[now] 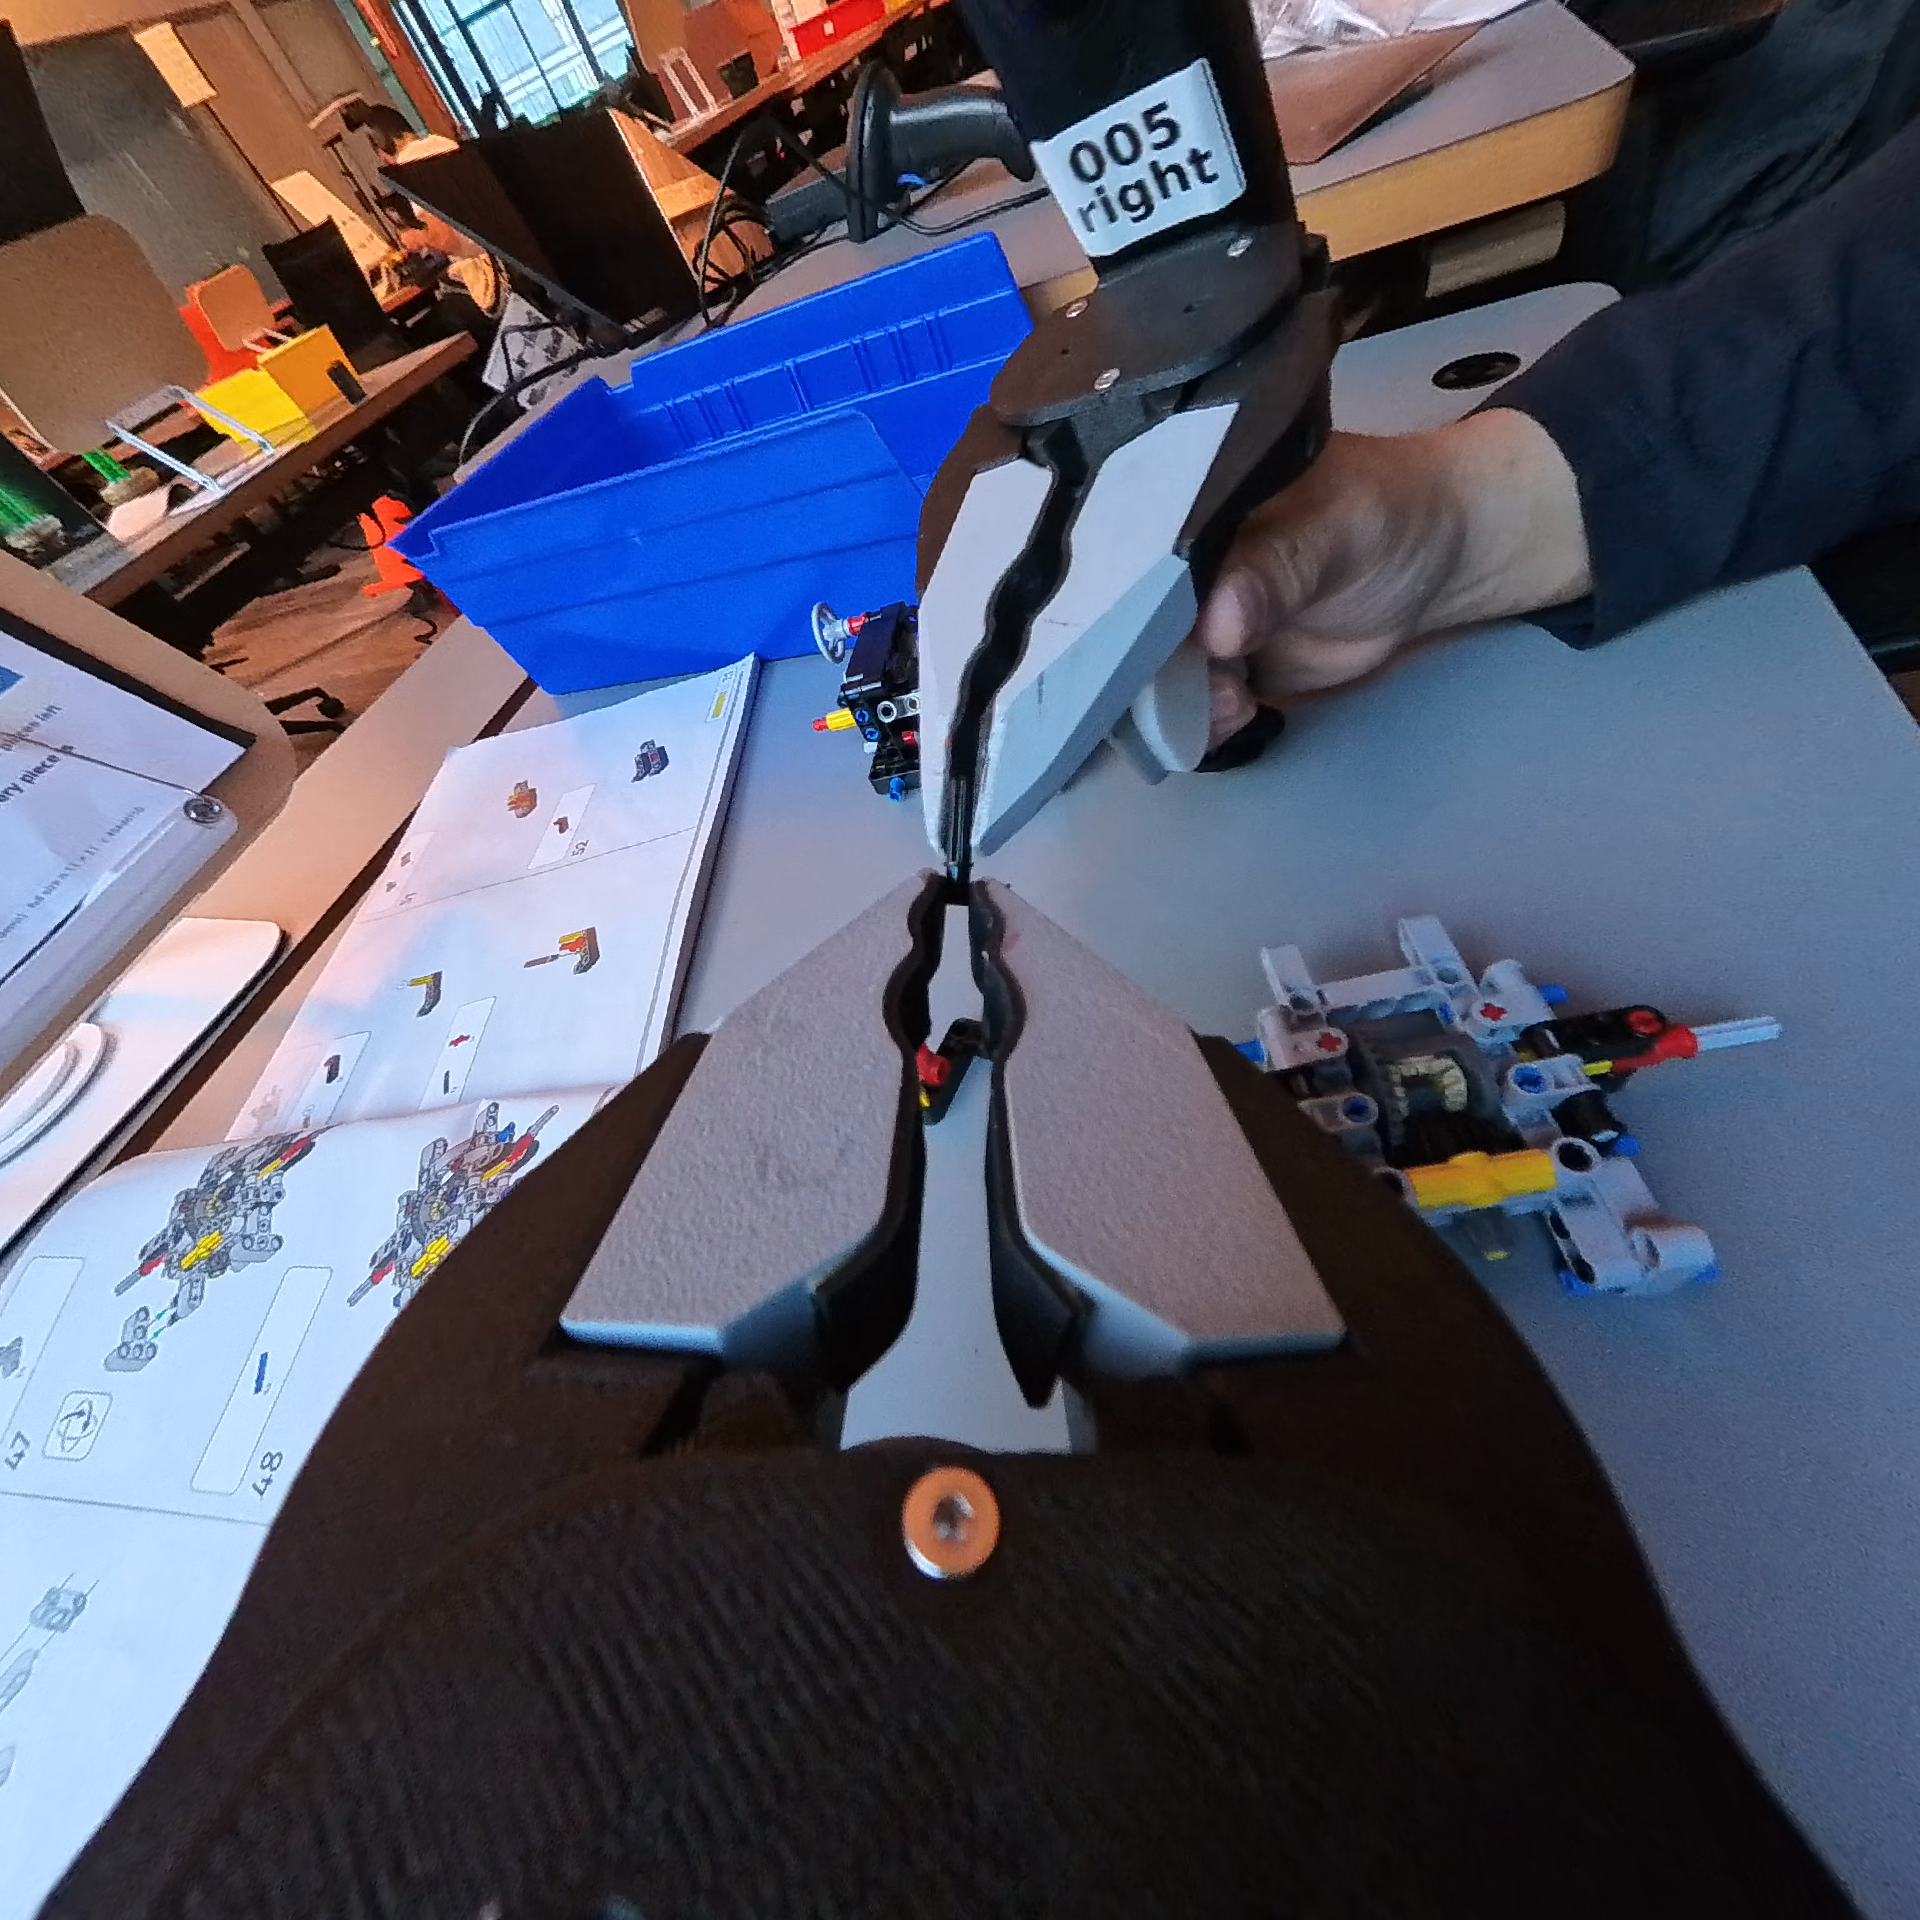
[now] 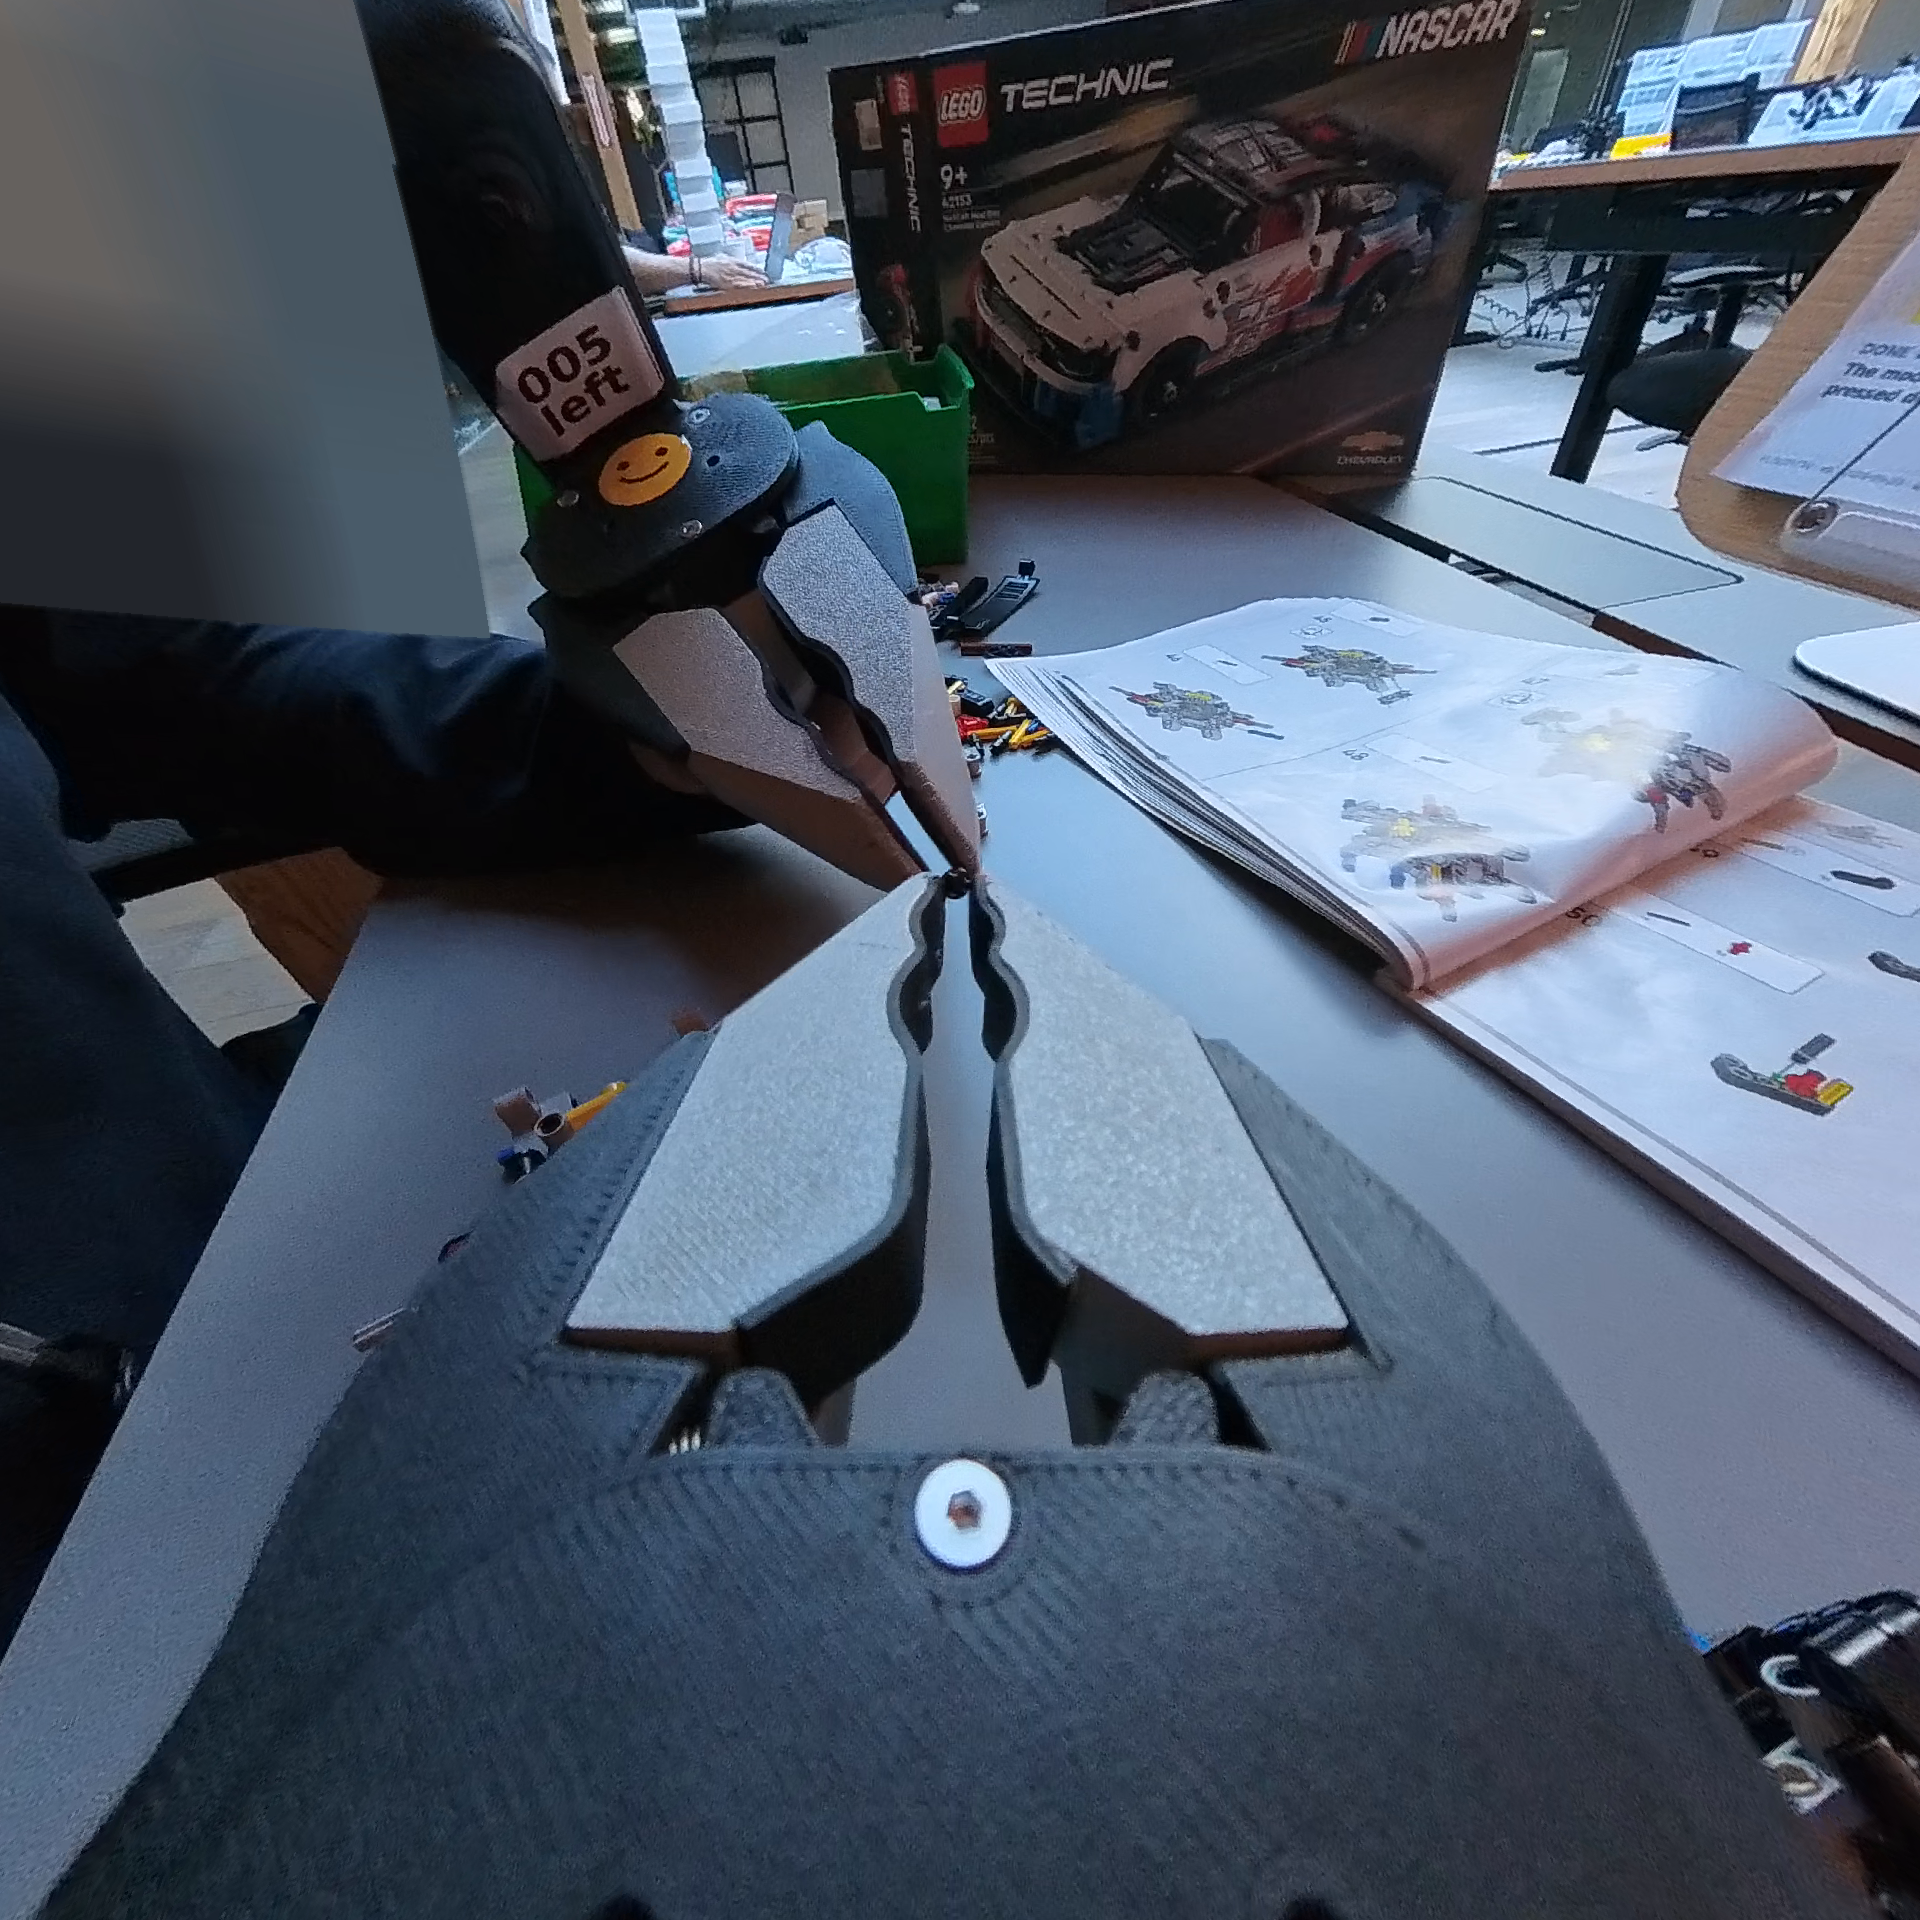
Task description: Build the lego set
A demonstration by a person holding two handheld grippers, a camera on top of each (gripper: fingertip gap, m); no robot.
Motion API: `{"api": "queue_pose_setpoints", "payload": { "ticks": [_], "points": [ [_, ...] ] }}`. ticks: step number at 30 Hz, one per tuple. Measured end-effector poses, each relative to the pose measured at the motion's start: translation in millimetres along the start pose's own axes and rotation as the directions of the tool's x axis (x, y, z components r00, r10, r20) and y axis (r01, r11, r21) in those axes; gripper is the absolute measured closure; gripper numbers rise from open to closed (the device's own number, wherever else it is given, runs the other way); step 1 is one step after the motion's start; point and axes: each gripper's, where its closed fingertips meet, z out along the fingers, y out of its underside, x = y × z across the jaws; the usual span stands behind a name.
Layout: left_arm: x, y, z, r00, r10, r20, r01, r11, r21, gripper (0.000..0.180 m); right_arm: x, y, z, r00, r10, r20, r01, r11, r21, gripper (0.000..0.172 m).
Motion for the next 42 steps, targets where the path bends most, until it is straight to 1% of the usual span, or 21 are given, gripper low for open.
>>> {"api": "queue_pose_setpoints", "payload": {
  "ticks": [4,11,15,17,19,22,23,24,26,28,31,34,36,38,42],
  "points": [
    [-1.1,1.8,0.4,1.0,-0.012,0.013,0.012,1.0,-0.014,0.179,0.9,-0.8,-0.9,1.0,-0.016,-0.011,0.016,1.0,0.007,0.172],
    [-1.9,3.6,0.7,0.999,-0.03,0.01,0.031,0.999,-0.032,0.179,2.7,-1.9,-3.1,1.0,0.001,-0.006,0.0,1.0,0.021,0.172],
    [0.5,7.0,3.0,1.0,-0.024,0.002,0.025,0.998,-0.054,0.179,2.2,0.1,-1.7,1.0,0.011,0.002,-0.011,1.0,0.01,0.167],
    [1.2,7.4,3.8,1.0,-0.018,0.003,0.018,0.998,-0.057,0.179,2.4,0.0,-2.2,1.0,-0.004,-0.006,0.004,1.0,0.009,0.171],
    [1.2,7.8,4.3,1.0,-0.017,0.004,0.017,0.998,-0.061,0.179,2.4,1.1,-2.3,1.0,-0.021,-0.012,0.021,1.0,-0.005,0.171],
    [1.0,9.1,5.8,0.999,-0.042,0.0,0.042,0.997,-0.062,0.179,3.8,3.7,-2.8,0.999,-0.026,-0.019,0.026,0.999,-0.032,0.171],
    [0.6,11.1,6.8,0.997,-0.071,-0.008,0.07,0.995,-0.071,0.179,5.5,5.5,-2.9,0.999,-0.023,-0.024,0.021,0.999,-0.044,0.171],
    [-0.9,16.6,8.0,0.993,-0.114,-0.016,0.112,0.988,-0.103,0.179,8.7,8.5,-3.0,0.999,-0.016,-0.038,0.013,0.998,-0.061,0.171],
    [-6.3,32.4,9.8,0.979,-0.201,-0.02,0.194,0.962,-0.19,0.162,17.7,14.7,-4.9,0.997,-0.002,-0.08,-0.006,0.995,-0.095,0.171],
    [-12.9,45.3,9.1,0.965,-0.261,-0.006,0.251,0.933,-0.256,0.16,24.0,20.2,-6.7,0.994,0.003,-0.11,-0.017,0.992,-0.128,0.171],
    [-15.7,53.7,8.2,0.952,-0.305,-0.02,0.283,0.906,-0.314,0.161,29.6,27.9,-7.6,0.988,-0.031,-0.15,0.003,0.983,-0.185,0.171],
    [-13.8,69.2,10.7,0.947,-0.321,-0.035,0.278,0.866,-0.415,0.16,31.2,35.5,-6.4,0.984,-0.049,-0.171,0.007,0.971,-0.239,0.171],
    [-12.3,77.1,14.4,0.944,-0.328,-0.046,0.271,0.846,-0.46,0.16,31.3,41.6,-5.9,0.983,-0.046,-0.177,-0.004,0.962,-0.275,0.171],
    [-12.4,82.9,19.1,0.941,-0.333,-0.055,0.267,0.834,-0.483,0.159,33.1,46.5,-6.3,0.98,-0.055,-0.19,-0.006,0.952,-0.306,0.171],
    [-15.0,90.5,24.4,0.949,-0.308,-0.062,0.233,0.824,-0.516,0.157,31.9,47.6,-6.9,0.983,-0.042,-0.18,-0.016,0.95,-0.31,0.172]
  ]
}}
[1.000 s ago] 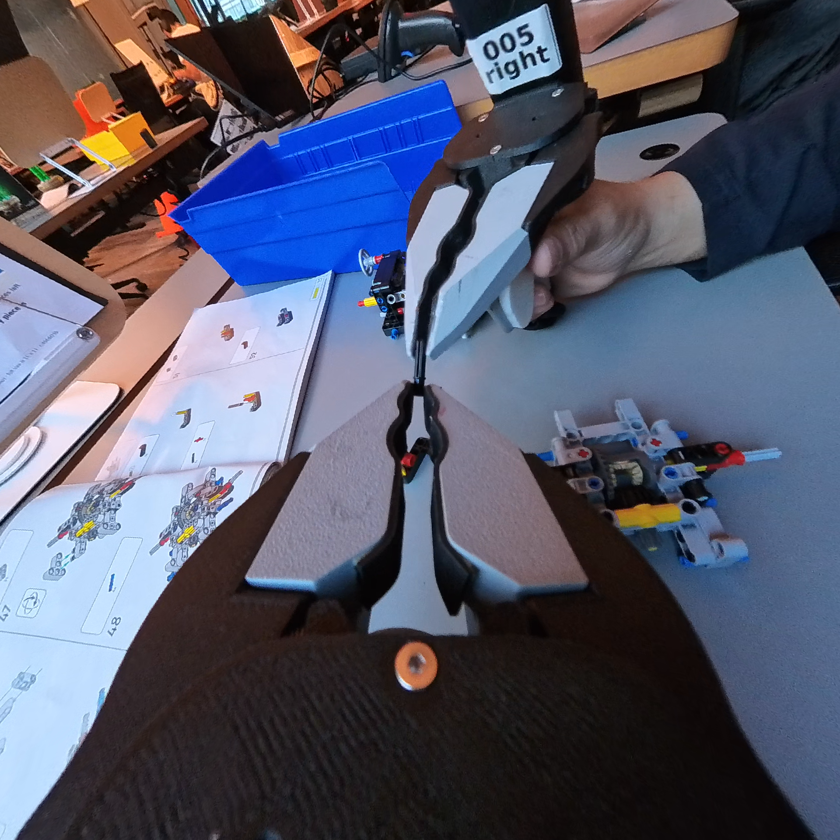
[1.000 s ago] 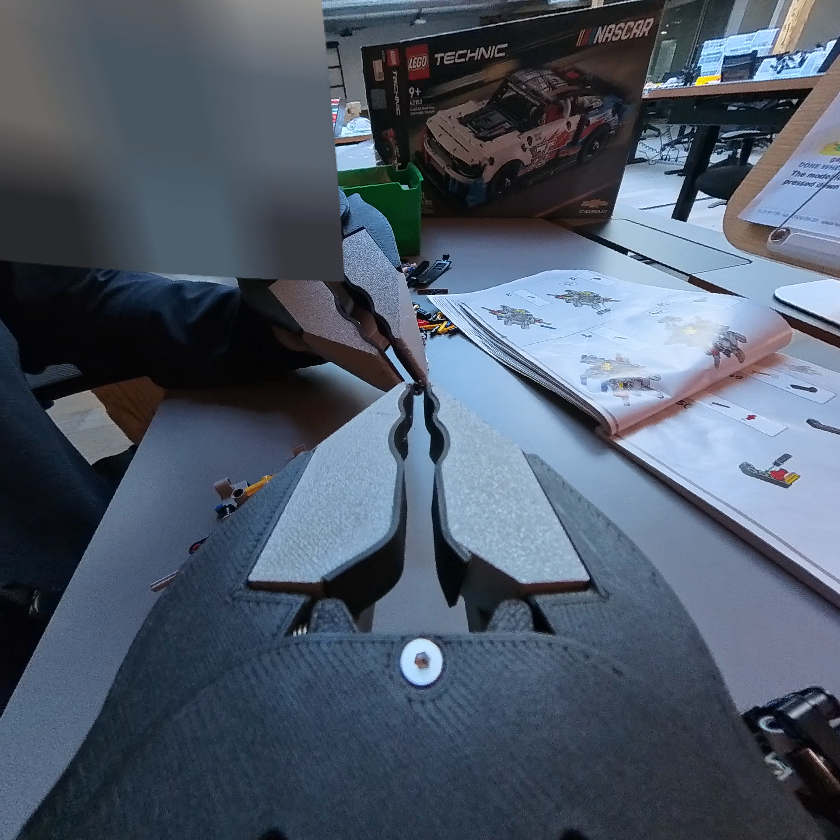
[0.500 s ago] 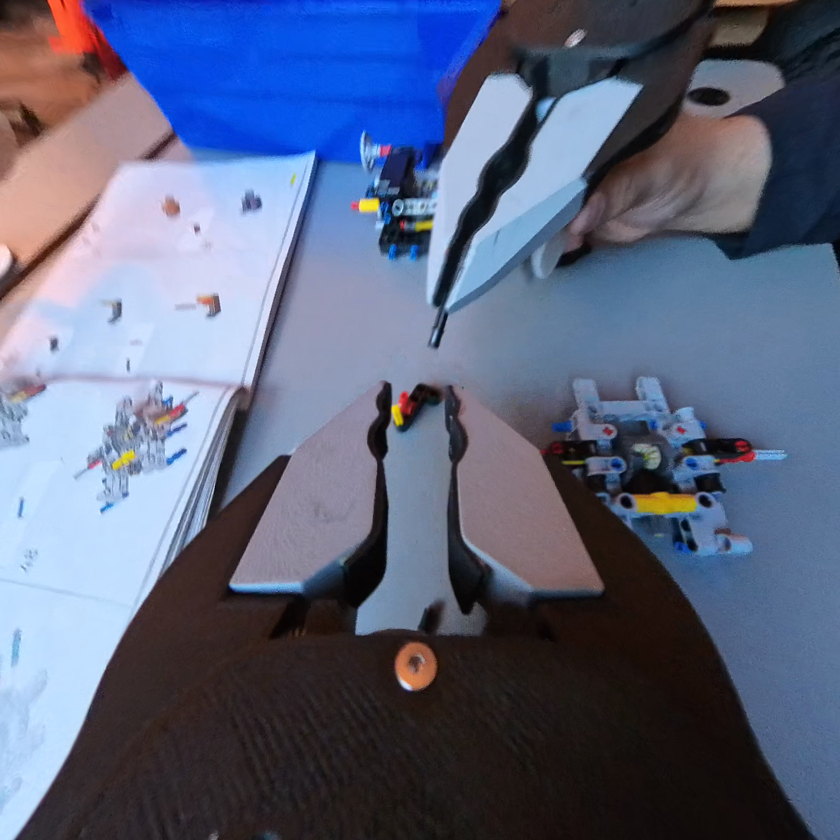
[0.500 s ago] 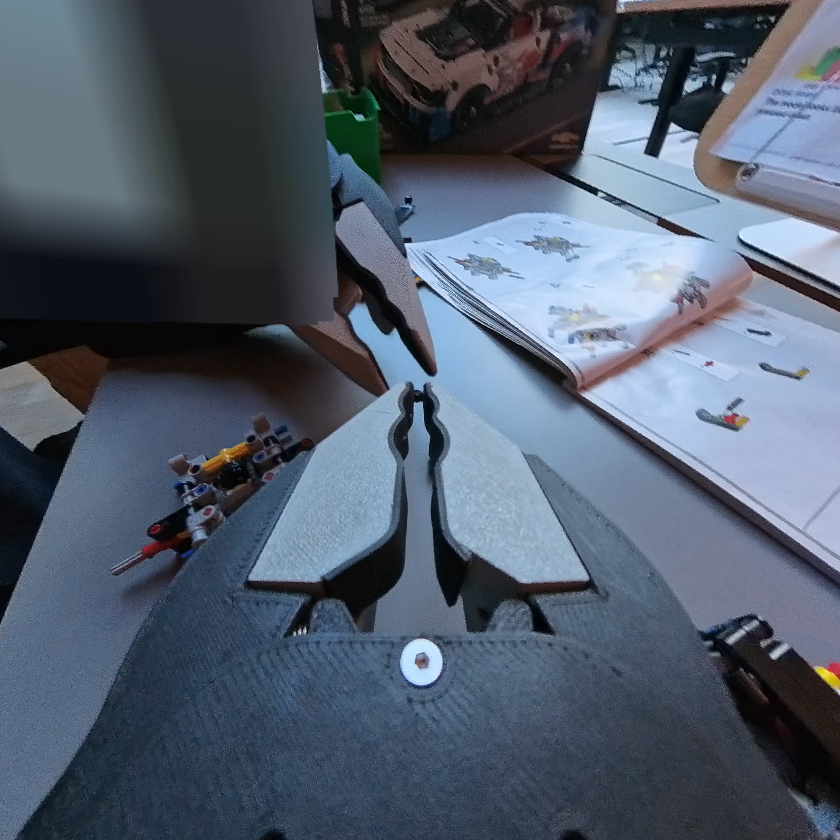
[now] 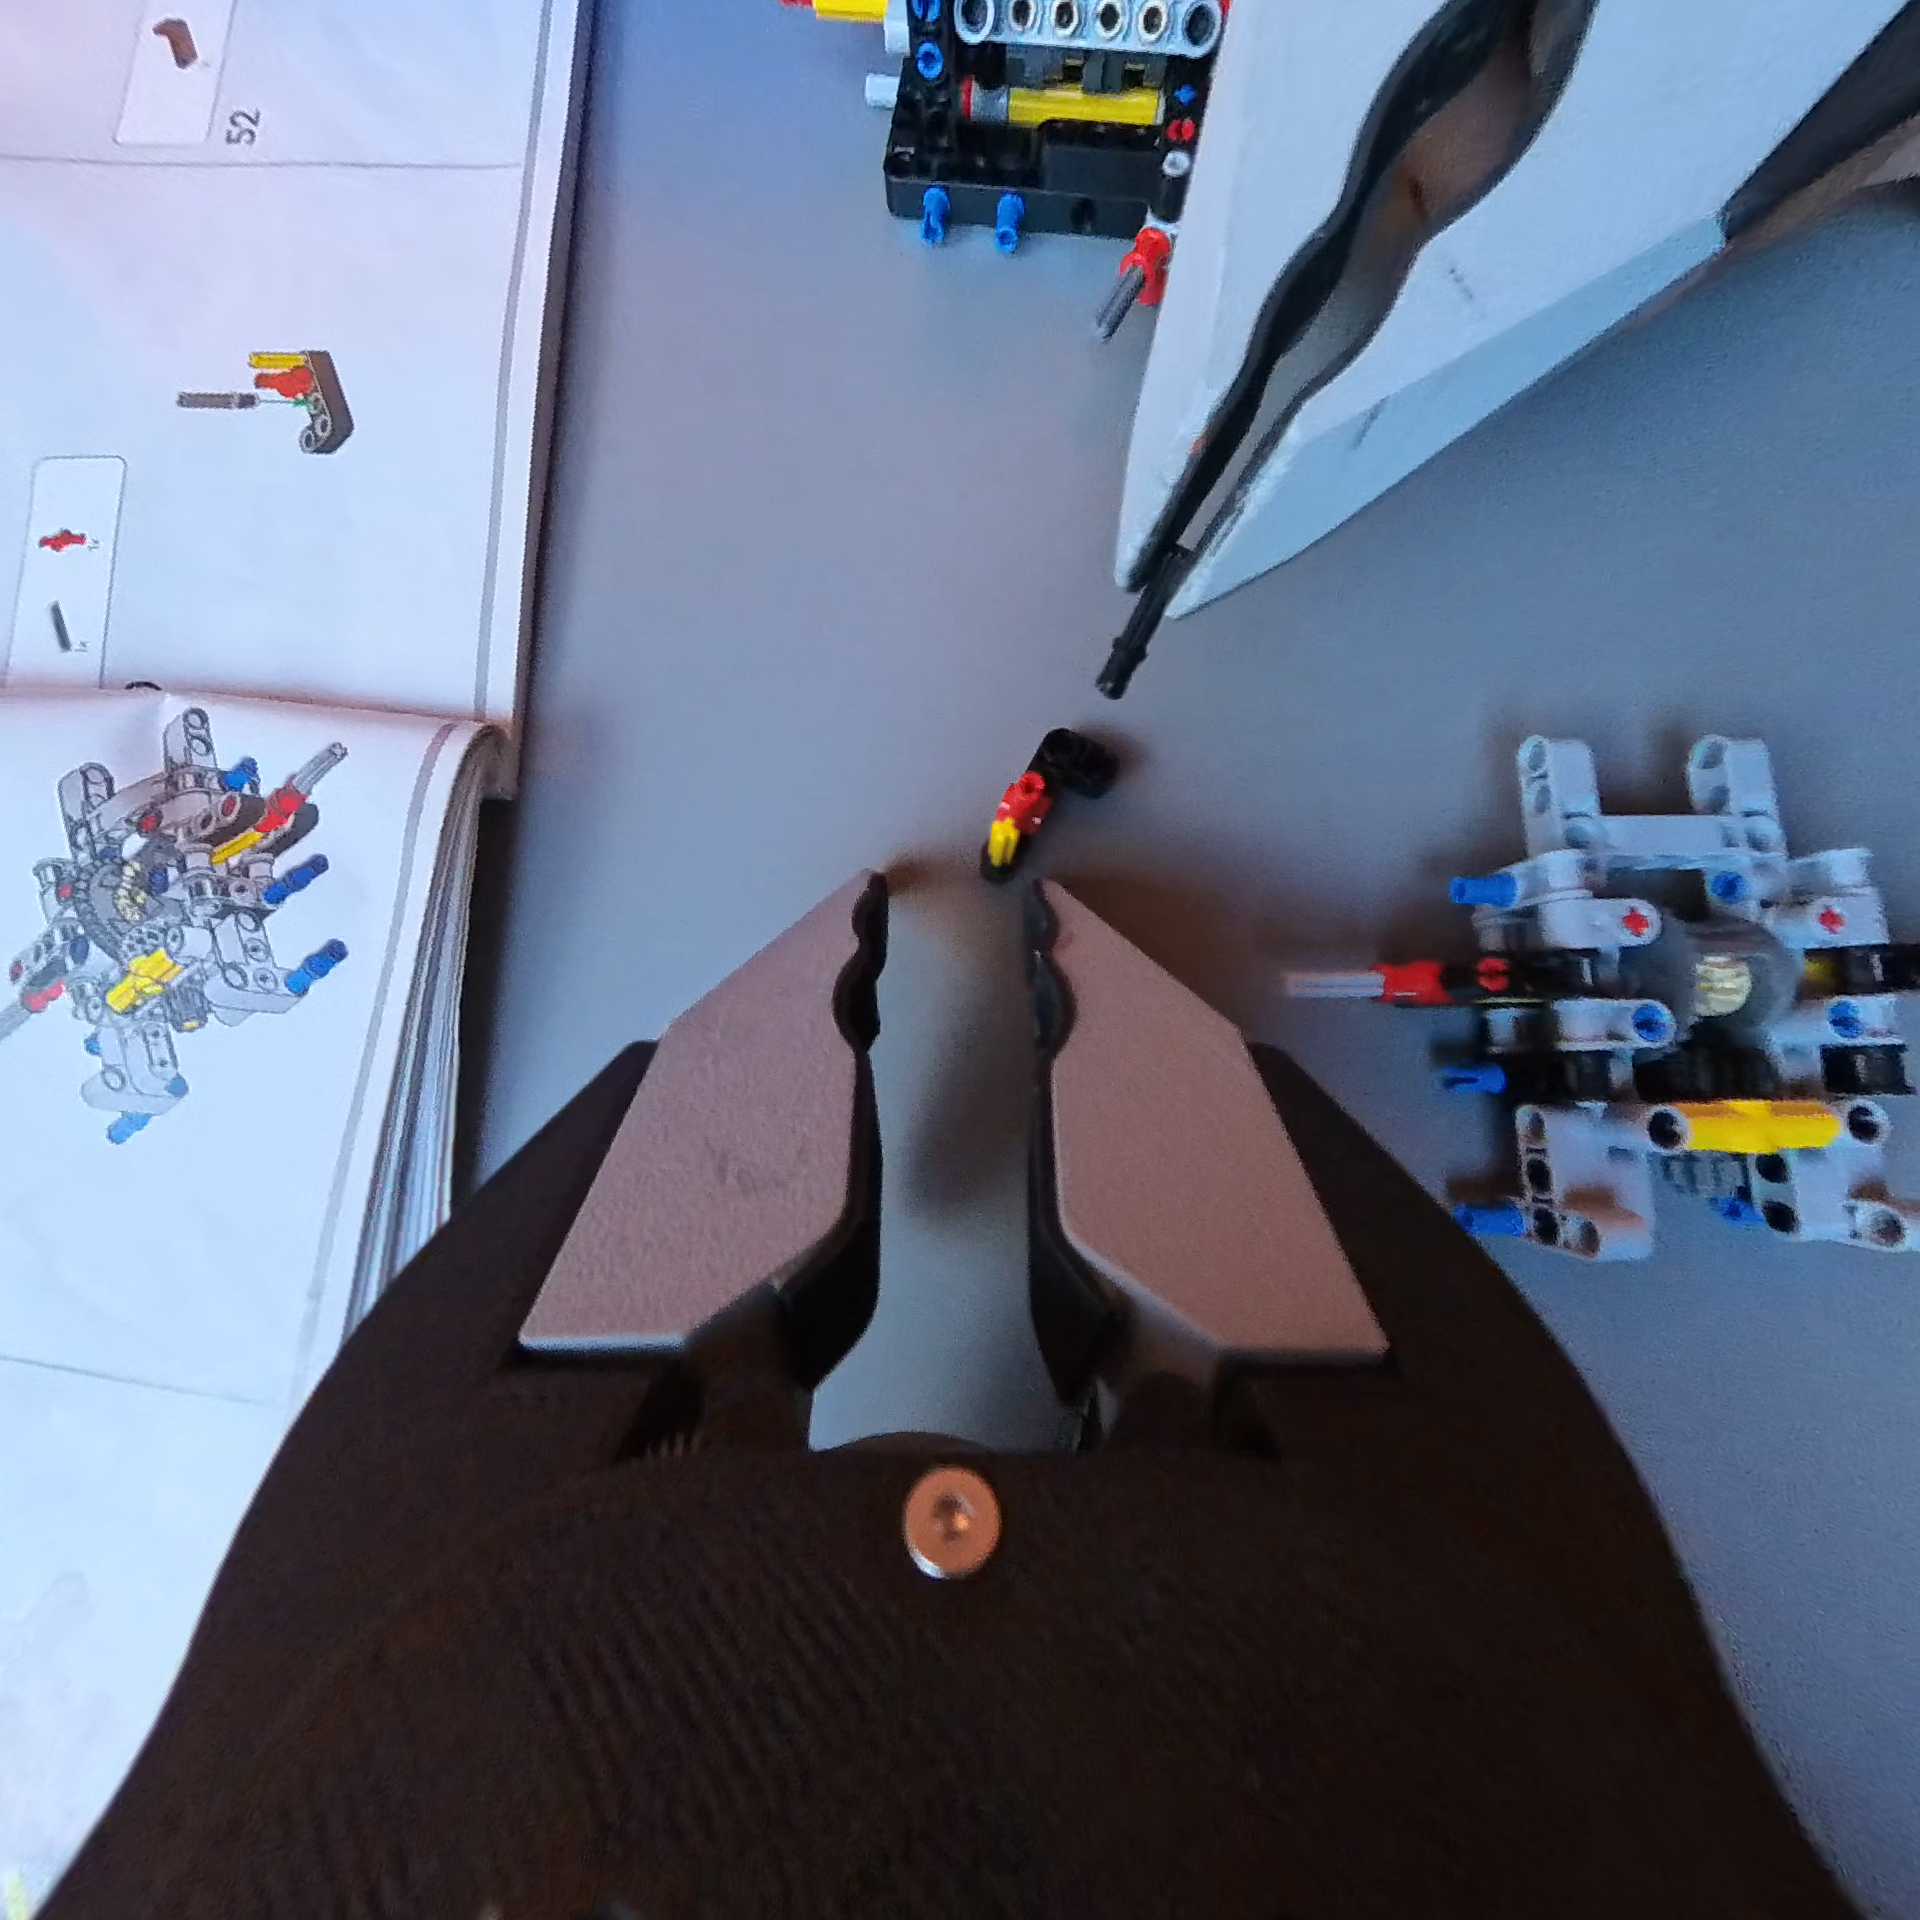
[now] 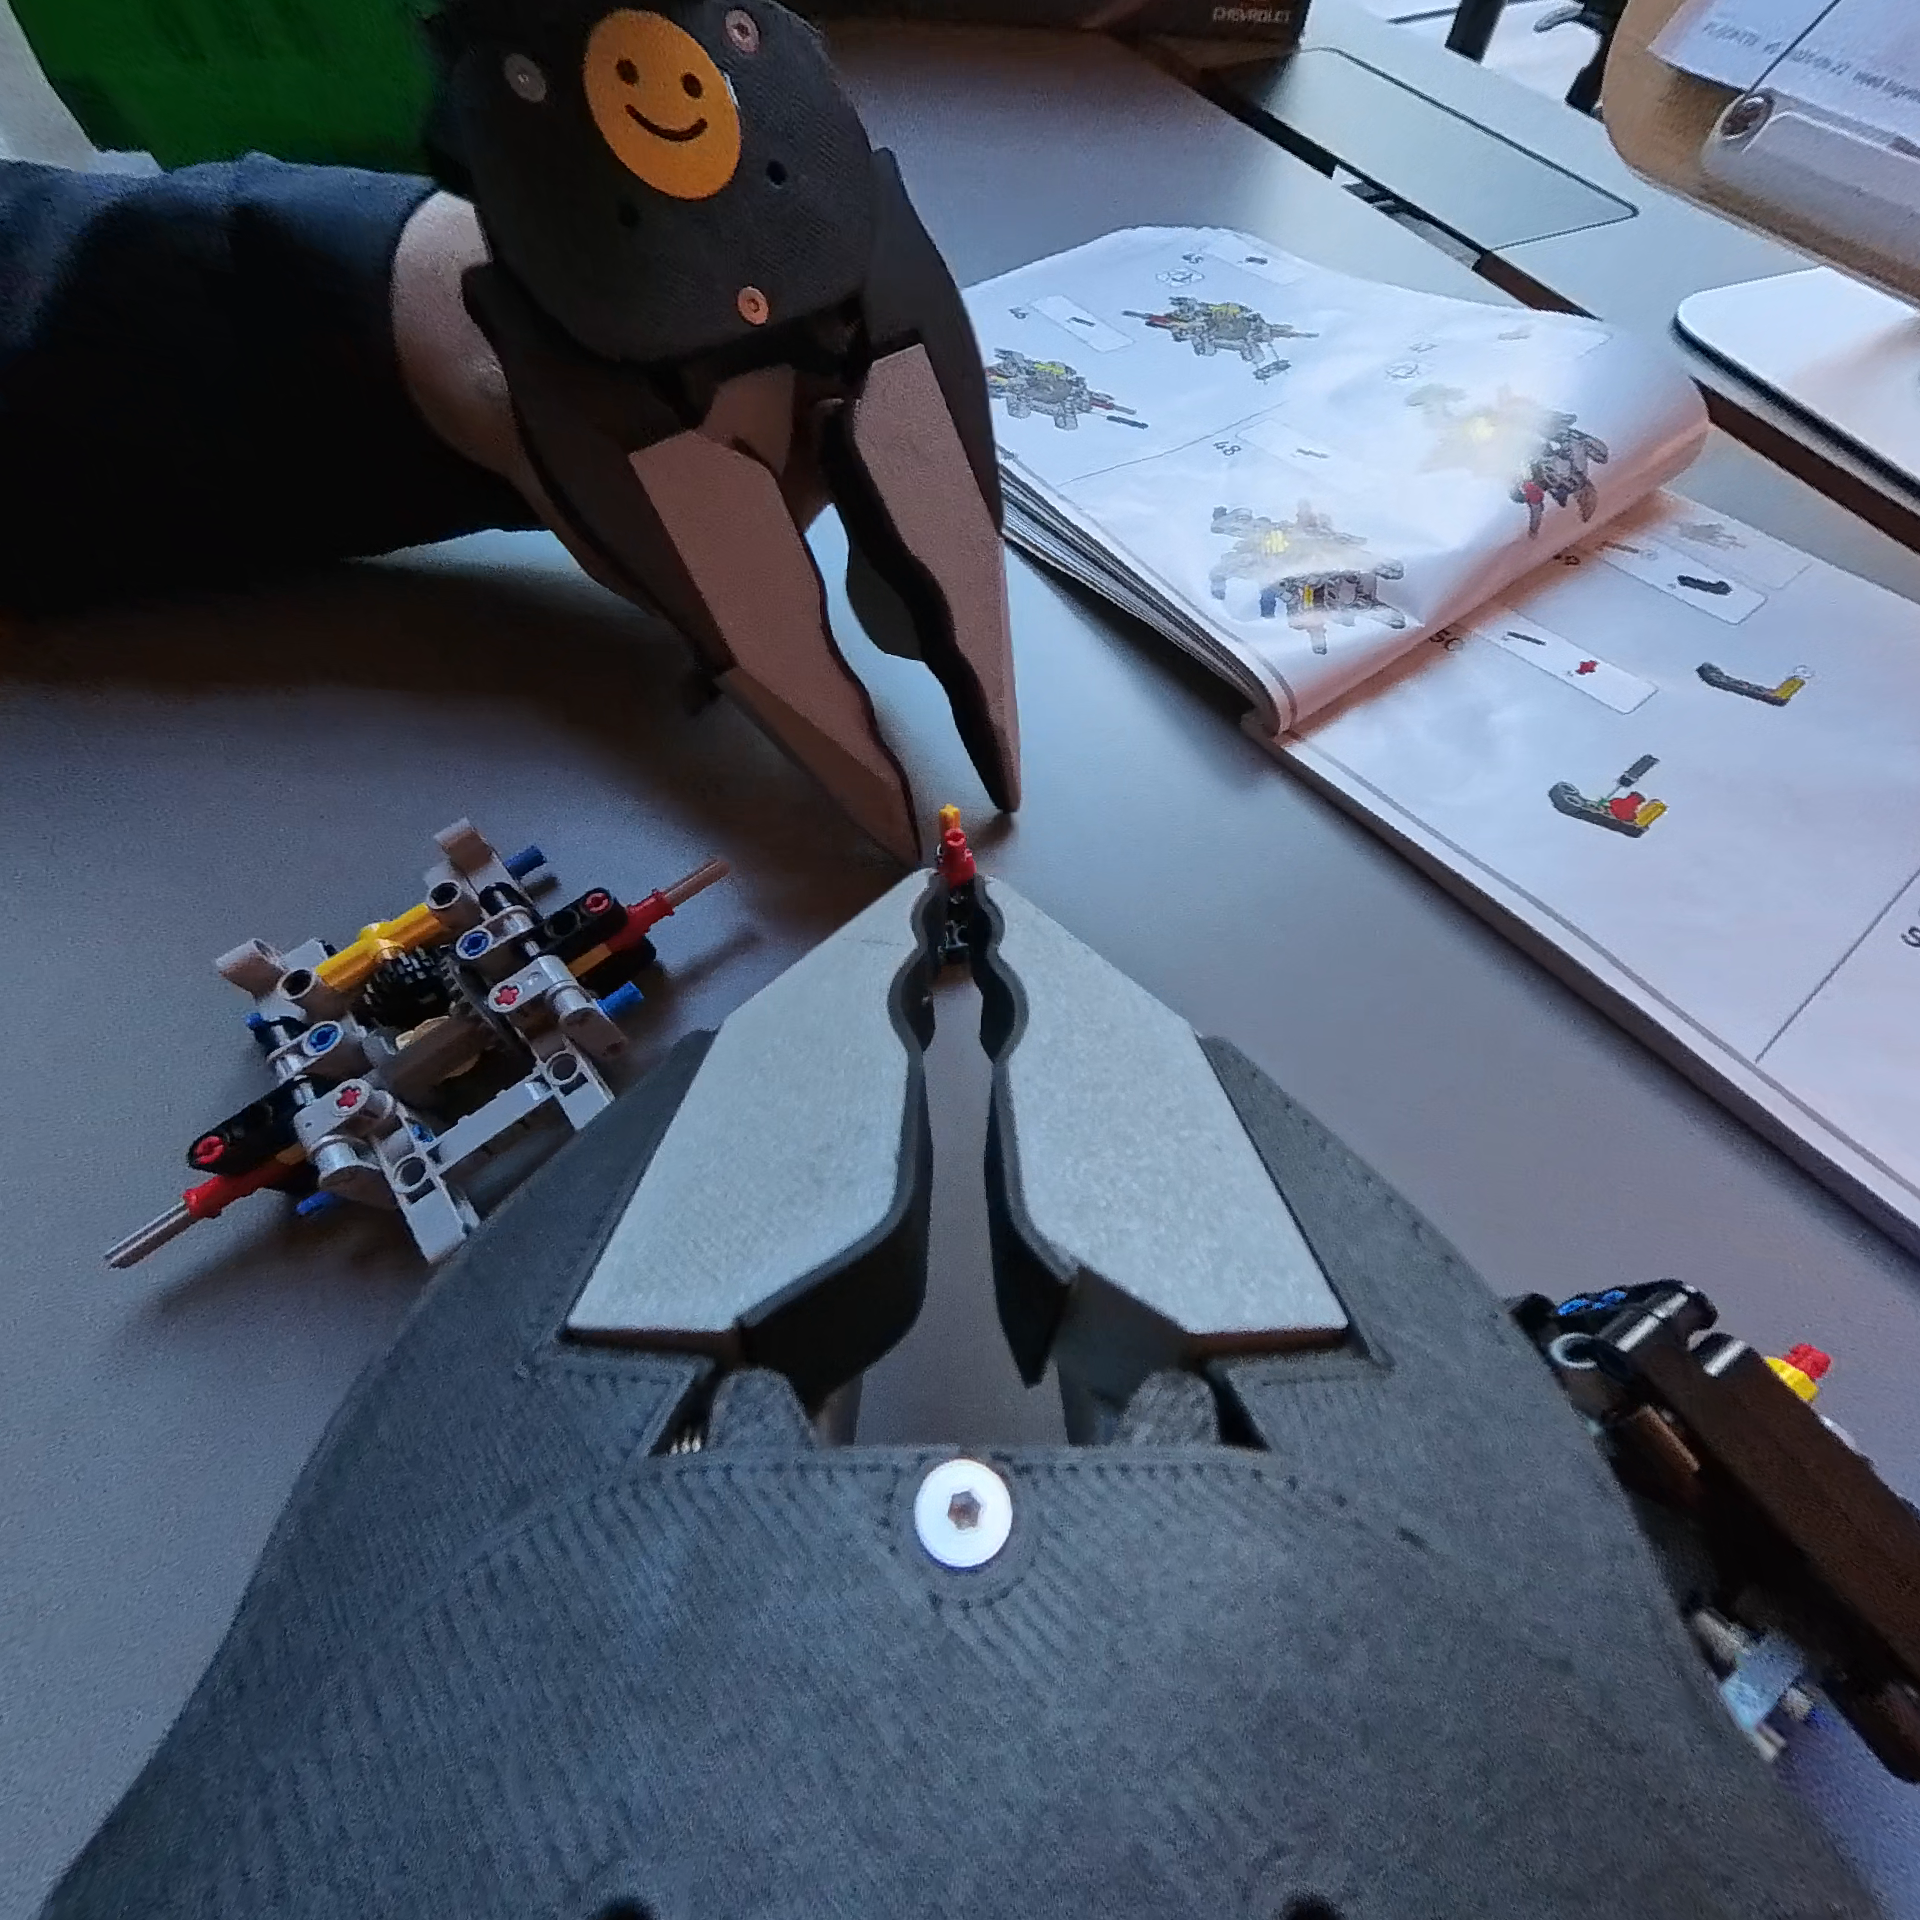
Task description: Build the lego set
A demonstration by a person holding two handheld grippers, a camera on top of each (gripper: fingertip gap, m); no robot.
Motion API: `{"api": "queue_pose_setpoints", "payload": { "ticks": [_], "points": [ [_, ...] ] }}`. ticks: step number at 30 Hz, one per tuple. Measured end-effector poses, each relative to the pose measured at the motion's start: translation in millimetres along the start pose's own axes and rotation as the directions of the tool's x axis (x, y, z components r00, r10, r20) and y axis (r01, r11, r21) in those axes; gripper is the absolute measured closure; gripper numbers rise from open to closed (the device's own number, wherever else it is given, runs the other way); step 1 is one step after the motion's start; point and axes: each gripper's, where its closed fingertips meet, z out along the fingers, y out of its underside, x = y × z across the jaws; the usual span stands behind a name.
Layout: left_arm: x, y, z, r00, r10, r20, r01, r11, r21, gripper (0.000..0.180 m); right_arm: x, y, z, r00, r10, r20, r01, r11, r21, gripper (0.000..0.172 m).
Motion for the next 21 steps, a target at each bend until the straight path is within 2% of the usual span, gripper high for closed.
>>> {"api": "queue_pose_setpoints", "payload": {
  "ticks": [13,17,21],
  "points": [
    [11.9,-2.9,2.8,0.996,0.047,-0.069,-0.045,0.998,0.037,0.172,1.5,7.0,1.0,0.999,0.024,0.021,-0.023,0.999,-0.035,0.172],
    [17.3,-1.9,1.9,0.994,0.058,-0.089,-0.055,0.998,0.038,0.171,-2.0,9.3,4.8,1.0,-0.004,0.022,0.006,0.997,-0.071,0.171],
    [12.2,-4.5,1.4,0.997,0.031,-0.071,-0.028,0.999,0.047,0.159,-0.5,10.8,8.0,0.999,-0.046,0.016,0.048,0.993,-0.11,0.171]
  ]
}}
